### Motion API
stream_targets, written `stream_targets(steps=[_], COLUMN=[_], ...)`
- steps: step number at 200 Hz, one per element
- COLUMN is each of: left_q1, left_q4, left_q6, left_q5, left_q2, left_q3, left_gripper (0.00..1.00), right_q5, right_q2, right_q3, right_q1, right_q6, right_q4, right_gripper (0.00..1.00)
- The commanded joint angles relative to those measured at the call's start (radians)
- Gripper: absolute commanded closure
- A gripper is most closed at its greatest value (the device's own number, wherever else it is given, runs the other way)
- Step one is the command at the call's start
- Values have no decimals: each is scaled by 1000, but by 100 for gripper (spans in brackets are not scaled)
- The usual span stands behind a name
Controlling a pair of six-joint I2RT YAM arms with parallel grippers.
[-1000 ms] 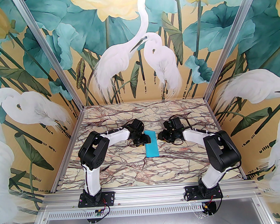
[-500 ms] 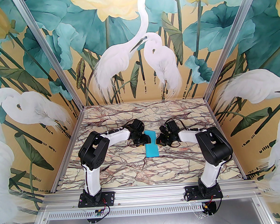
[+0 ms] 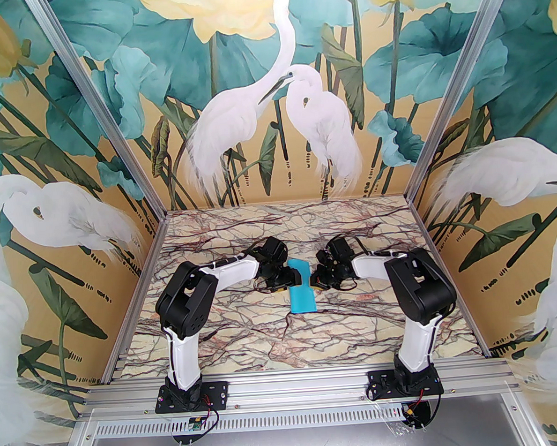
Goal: Fold a paper plane with a square sheet of paper (fold left side to right side)
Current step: Hold the square sheet of paper at the center of the table, then first fold the square sheet of paper in half at the center of the table.
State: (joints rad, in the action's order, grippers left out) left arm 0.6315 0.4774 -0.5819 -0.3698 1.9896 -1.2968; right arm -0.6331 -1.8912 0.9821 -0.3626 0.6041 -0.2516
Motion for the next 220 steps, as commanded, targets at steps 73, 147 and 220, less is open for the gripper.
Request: stream_targets(steps=[73,147,220], left_q1=[-55,9,13], left_q4=[-94,-241,-172], left_q6=[61,27,63], left_q5=[38,-205,-70], left_q2=[-221,-86,-25], left_q3=[80,87,107], left_gripper=[32,65,75], right_q5=[75,70,78], right_q2=[-92,-103,-109], right_q3=[26,30,37], right_q1=[-3,-4,-3], right_q6=[-31,-31,-33], right_q4=[-117,-120,-134], right_gripper=[97,97,97])
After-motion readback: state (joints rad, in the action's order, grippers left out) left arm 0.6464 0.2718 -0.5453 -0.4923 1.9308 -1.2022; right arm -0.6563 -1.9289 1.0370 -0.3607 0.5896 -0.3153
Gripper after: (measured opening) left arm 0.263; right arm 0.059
